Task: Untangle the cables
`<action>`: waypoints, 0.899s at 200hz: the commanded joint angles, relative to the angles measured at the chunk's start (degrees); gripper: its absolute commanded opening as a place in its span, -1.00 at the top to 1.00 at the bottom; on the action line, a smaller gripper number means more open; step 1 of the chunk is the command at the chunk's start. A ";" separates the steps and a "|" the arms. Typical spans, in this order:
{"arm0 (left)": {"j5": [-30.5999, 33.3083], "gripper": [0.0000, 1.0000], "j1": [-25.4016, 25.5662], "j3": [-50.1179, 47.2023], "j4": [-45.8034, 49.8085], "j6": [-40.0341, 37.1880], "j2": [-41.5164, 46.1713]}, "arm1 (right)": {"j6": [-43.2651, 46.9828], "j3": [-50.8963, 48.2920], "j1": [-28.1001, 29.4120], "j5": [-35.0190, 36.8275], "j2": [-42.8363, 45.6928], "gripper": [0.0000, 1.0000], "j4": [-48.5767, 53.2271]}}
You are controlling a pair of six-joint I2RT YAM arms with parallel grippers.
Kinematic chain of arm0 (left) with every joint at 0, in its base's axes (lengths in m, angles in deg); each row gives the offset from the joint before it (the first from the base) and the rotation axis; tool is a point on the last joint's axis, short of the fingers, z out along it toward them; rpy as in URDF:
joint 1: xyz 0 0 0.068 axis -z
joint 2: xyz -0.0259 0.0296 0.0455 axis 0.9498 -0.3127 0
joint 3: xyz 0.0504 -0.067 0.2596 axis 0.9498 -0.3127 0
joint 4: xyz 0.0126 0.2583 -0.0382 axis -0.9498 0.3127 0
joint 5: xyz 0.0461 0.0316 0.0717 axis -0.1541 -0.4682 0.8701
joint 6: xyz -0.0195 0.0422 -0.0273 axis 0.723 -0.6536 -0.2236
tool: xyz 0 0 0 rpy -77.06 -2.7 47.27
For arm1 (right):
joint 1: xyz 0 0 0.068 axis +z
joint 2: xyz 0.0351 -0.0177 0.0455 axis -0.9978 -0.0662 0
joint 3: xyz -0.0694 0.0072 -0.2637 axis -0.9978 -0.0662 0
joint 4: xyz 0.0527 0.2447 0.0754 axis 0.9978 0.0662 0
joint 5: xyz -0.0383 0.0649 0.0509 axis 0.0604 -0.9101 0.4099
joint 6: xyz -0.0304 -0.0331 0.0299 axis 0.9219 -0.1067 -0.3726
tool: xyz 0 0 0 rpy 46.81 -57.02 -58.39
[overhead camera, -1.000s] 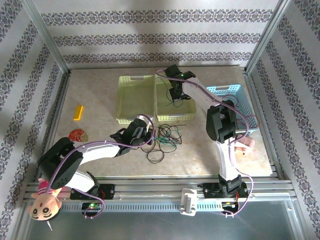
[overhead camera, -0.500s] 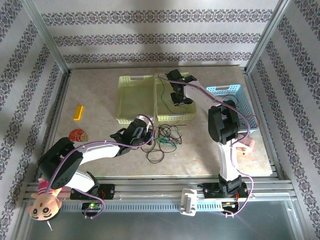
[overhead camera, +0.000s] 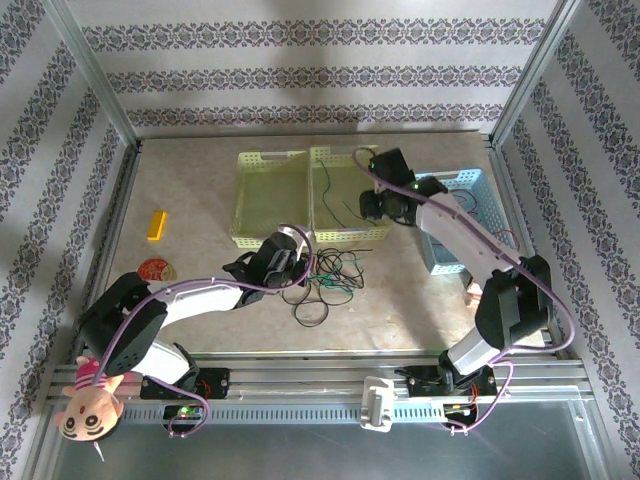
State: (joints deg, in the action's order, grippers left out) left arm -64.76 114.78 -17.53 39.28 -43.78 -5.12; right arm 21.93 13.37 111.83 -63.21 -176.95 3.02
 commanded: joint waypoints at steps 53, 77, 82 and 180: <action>-3.79 0.75 -0.73 4.20 1.72 -2.52 -7.53 | -0.86 -14.52 9.07 -16.75 -0.47 0.19 -6.58; -4.05 0.75 -0.73 4.73 0.94 -2.33 -9.55 | -1.25 -14.16 8.79 -17.28 -3.42 0.20 -8.45; -4.11 0.75 -0.73 4.84 0.98 -2.33 -9.83 | -1.45 -14.16 8.74 -17.51 -4.03 0.20 -8.95; -5.03 0.75 -0.46 5.11 0.69 -2.42 -11.83 | -5.32 -10.86 5.69 -17.75 -11.60 0.17 -10.16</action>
State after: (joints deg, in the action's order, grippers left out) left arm -68.98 114.78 -13.53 39.59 -45.18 -16.02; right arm 18.80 0.83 118.28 -80.26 -187.24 -5.35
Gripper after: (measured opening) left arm 0.122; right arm 0.417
